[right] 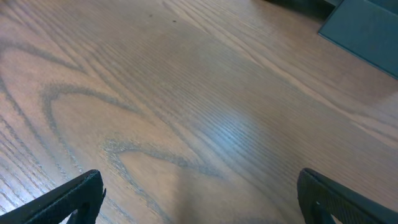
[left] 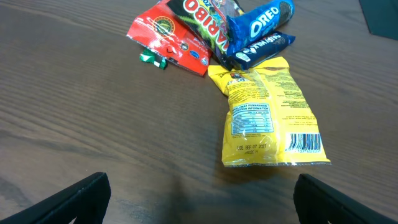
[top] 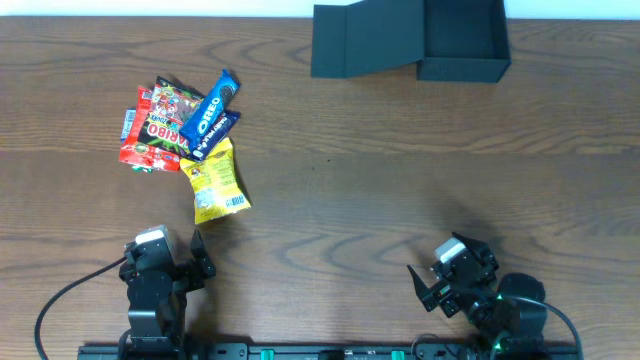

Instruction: Pack container

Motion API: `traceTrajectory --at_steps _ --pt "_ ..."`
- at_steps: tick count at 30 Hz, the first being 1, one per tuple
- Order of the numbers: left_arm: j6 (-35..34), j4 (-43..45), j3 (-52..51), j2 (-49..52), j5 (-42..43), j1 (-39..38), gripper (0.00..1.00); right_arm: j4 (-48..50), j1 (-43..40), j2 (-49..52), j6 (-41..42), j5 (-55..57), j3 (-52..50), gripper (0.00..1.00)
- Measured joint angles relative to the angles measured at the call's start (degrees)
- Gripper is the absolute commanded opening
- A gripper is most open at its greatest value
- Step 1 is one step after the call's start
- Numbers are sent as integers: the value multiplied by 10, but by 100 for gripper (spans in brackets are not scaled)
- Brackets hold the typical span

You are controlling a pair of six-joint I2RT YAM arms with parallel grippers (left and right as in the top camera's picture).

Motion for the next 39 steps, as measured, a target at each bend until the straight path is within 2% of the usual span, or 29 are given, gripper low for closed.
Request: traceTrajectory --at_steps 18,24,29,32,36,39 --pt "0 0 0 0 0 0 95 1 0 0 0 0 0 99" --pt "0 0 0 0 0 0 95 32 0 0 18 -67 0 99" --pt "0 0 0 0 0 0 95 91 0 0 112 -152 -1 99" --pt "0 0 0 0 0 0 95 127 0 0 225 -171 -1 99" --pt "0 0 0 0 0 0 95 122 0 0 398 -174 -1 99" --pt "0 0 0 0 0 0 95 125 0 0 484 -174 -1 99"
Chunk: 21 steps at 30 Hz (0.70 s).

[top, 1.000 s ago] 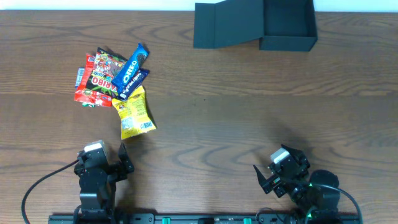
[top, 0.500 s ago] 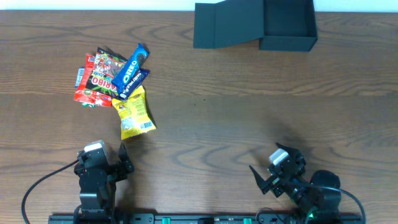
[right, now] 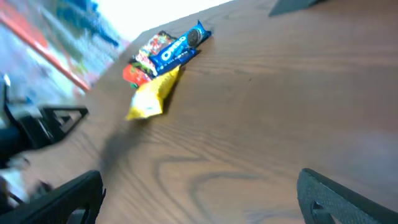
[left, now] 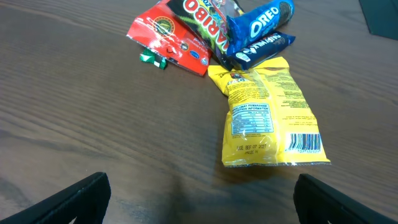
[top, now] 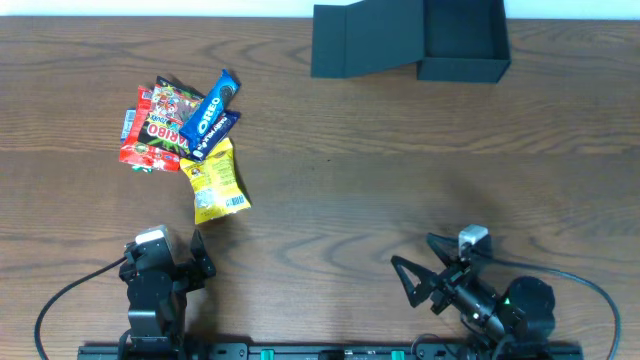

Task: Pack container
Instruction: 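Move the right gripper up to the black box's lid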

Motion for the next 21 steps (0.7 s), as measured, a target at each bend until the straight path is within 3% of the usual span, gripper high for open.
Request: traceTrajectory --at_steps 6,11,16,21 --pt "0 0 0 0 0 0 95 44 0 1 113 45 0 99" --pt "0 0 0 0 0 0 95 133 0 38 158 103 0 99" --pt "0 0 0 0 0 0 95 258 0 167 155 144 2 99" --pt "0 1 0 0 0 0 95 315 0 396 85 193 63 99"
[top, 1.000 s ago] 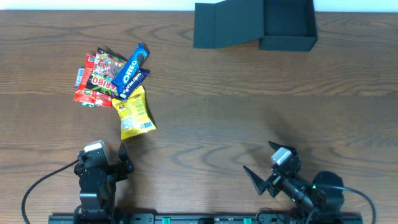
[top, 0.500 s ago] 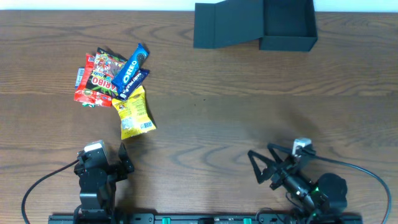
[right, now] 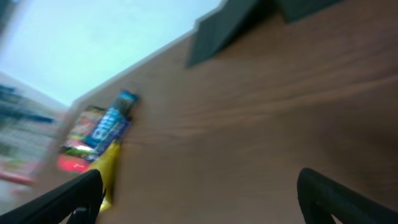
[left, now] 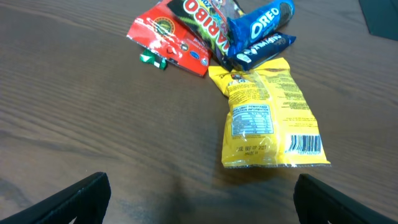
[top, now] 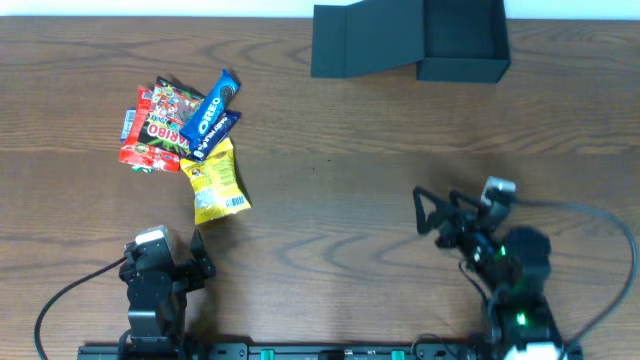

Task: Pack container
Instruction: 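Move the right gripper up to the black box's lid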

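Observation:
The black box (top: 462, 40) stands open at the back edge, its lid (top: 365, 40) folded out to the left. The snacks lie in a pile at the left: a yellow bag (top: 218, 182) (left: 267, 115), a blue Oreo pack (top: 210, 105) (left: 261, 25) and a red Haribo bag (top: 158, 125) (left: 171, 40). My left gripper (top: 166, 258) (left: 199, 199) rests open at the front edge, just short of the yellow bag. My right gripper (top: 425, 212) (right: 199, 199) is open over bare wood right of centre, pointing left, with nothing in it. Its view is blurred.
A dark blue packet (top: 215, 135) lies under the Oreo pack, and a small green wrapper (left: 152, 59) lies beside the red bag. Bare wooden table (top: 330, 190) lies between pile, box and grippers. Cables trail from both arms at the front edge.
My right gripper has moved from the front edge farther up the table and still points left, open. The left gripper and the snacks have not moved.
My right gripper first sat low at the front right, looking at bare wood. Then it had turned left toward the snack pile. Now it is farther out over the table, open and empty. The left arm stayed still throughout.

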Motion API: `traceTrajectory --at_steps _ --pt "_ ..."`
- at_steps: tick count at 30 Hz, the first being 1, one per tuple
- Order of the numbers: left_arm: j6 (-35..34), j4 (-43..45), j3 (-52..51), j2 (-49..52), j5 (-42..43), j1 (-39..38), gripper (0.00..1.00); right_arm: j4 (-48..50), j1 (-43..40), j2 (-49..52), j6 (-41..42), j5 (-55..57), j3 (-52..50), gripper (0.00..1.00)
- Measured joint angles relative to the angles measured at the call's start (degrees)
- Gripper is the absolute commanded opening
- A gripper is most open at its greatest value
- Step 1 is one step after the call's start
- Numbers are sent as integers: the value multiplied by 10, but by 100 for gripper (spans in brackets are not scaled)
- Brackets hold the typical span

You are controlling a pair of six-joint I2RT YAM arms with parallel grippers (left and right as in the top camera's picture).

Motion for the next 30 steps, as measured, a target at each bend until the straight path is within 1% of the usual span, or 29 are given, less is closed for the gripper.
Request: traceTrajectory --at_steps 4,7,10,15,19,24,27,30 --pt "0 -1 0 -1 1 0 95 4 -2 198 -90 32 154 99" --pt "0 -1 0 -1 1 0 95 1 -3 310 -140 49 260 99" --pt "0 -1 0 -1 2 0 95 -37 -7 419 -193 75 377 99" --pt "0 -1 0 -1 2 0 95 -140 -28 598 -264 112 600 99" --pt "0 -1 0 -1 2 0 95 -203 -49 723 -289 127 767 99" --pt "0 0 0 -1 2 0 95 -255 -65 851 -300 139 928 99" --pt "0 0 0 -1 2 0 95 -267 -71 914 -302 142 991 99" --pt "0 0 0 -1 2 0 95 -268 -72 957 -303 147 1028 99"
